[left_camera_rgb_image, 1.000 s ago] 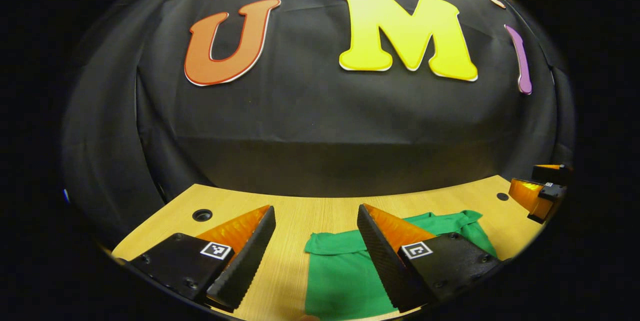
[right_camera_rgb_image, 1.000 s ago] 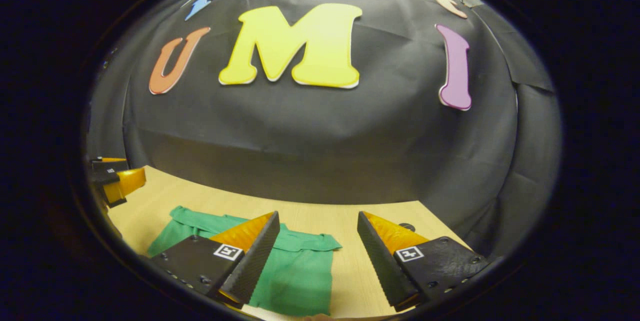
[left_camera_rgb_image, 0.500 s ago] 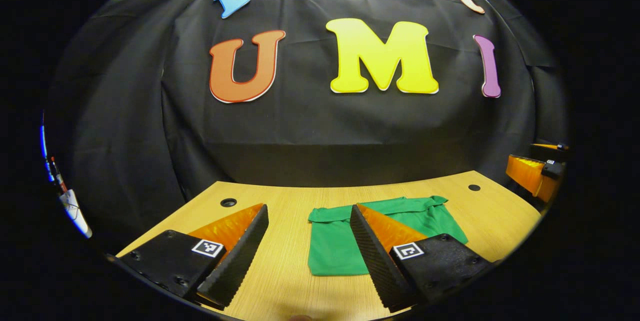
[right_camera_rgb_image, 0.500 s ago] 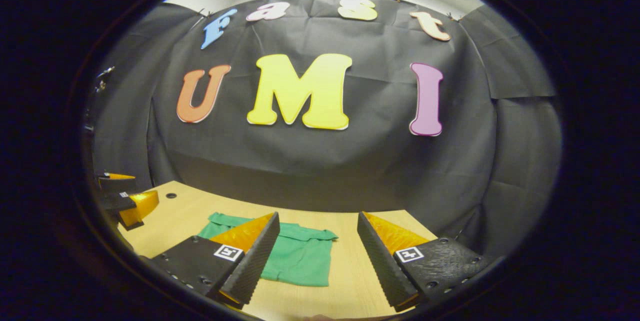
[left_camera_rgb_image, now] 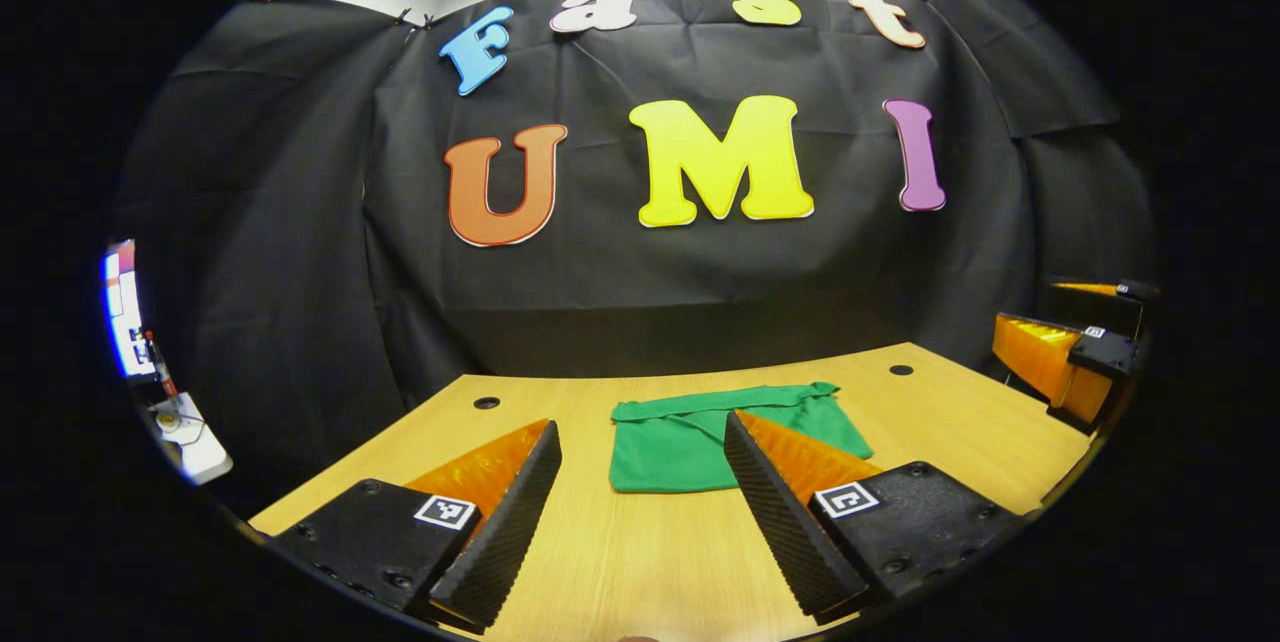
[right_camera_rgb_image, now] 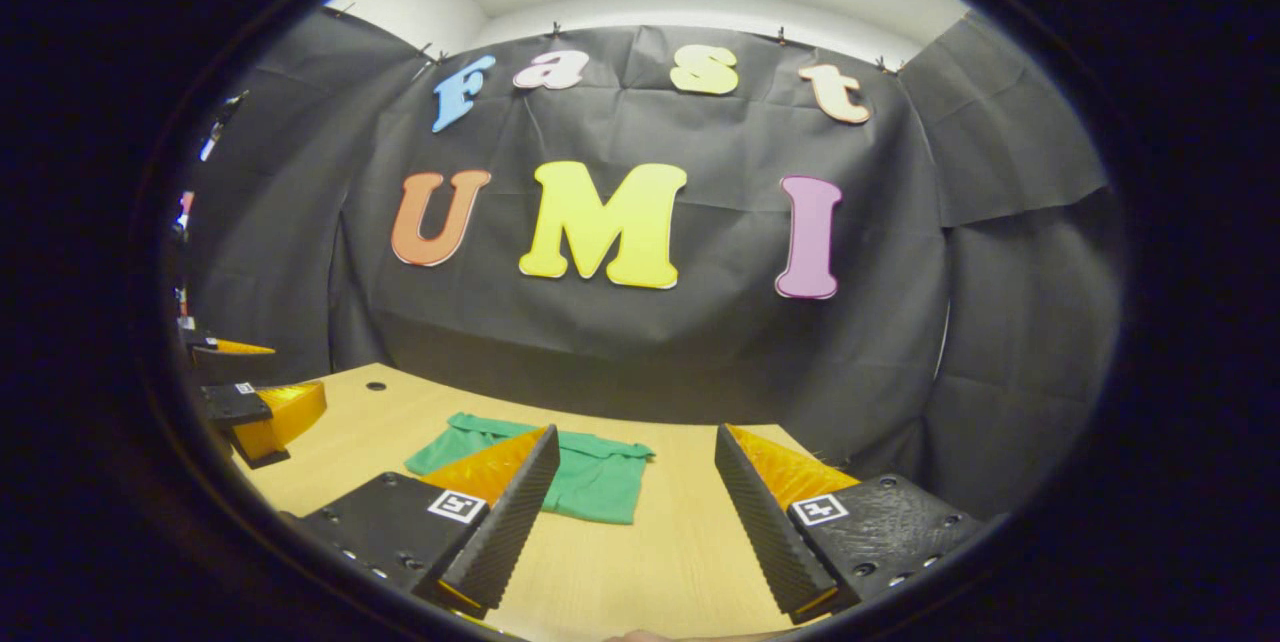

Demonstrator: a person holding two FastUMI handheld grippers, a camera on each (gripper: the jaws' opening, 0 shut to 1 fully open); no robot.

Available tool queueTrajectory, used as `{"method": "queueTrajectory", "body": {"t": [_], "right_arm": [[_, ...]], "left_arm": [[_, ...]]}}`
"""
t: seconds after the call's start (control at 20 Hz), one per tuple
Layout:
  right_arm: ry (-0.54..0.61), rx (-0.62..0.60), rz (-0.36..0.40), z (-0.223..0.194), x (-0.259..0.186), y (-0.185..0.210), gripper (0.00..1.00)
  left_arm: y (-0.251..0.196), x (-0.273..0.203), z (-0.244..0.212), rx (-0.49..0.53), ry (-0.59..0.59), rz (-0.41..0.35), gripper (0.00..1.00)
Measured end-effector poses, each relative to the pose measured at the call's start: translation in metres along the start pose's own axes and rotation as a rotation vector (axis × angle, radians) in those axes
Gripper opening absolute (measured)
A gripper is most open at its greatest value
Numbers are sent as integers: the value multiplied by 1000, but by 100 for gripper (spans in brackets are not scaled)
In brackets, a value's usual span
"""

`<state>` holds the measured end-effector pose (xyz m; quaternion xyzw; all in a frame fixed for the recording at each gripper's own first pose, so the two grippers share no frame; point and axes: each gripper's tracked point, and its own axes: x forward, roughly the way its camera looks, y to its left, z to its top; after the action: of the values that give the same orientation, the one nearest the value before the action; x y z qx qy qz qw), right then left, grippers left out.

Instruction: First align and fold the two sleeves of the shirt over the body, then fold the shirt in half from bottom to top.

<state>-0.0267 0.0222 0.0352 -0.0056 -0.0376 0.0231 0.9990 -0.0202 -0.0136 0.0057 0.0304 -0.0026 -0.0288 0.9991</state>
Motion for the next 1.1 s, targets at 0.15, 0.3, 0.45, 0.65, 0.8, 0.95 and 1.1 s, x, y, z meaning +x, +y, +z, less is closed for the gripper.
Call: {"method": "queueTrajectory", "body": {"t": [0.15, 0.3, 0.45, 0.65, 0.8, 0.95, 1.1], "right_arm": [[13, -15, -28, -15, -31, -22, 96], [-4, -17, -51, -24, -48, -41, 96], [-6, -12, -35, -28, -48, -42, 95], [-13, -29, -17, -32, -40, -38, 96], [3, -31, -9, -40, -37, -34, 95], [24, -36, -4, -48, -32, -33, 95], [41, -45, 4, -54, -28, -28, 95]], "left_arm": [[-10, -19, -4, -42, -27, -10, 100], [-20, -30, -26, -74, -3, -23, 100], [-13, -20, -39, -36, 12, 22, 100], [-5, -7, -55, -25, 43, 67, 100], [-5, -7, -49, -25, 22, 65, 100], [-7, -7, -49, -24, 12, 58, 100], [-6, -10, -43, -49, -9, 59, 100]]}}
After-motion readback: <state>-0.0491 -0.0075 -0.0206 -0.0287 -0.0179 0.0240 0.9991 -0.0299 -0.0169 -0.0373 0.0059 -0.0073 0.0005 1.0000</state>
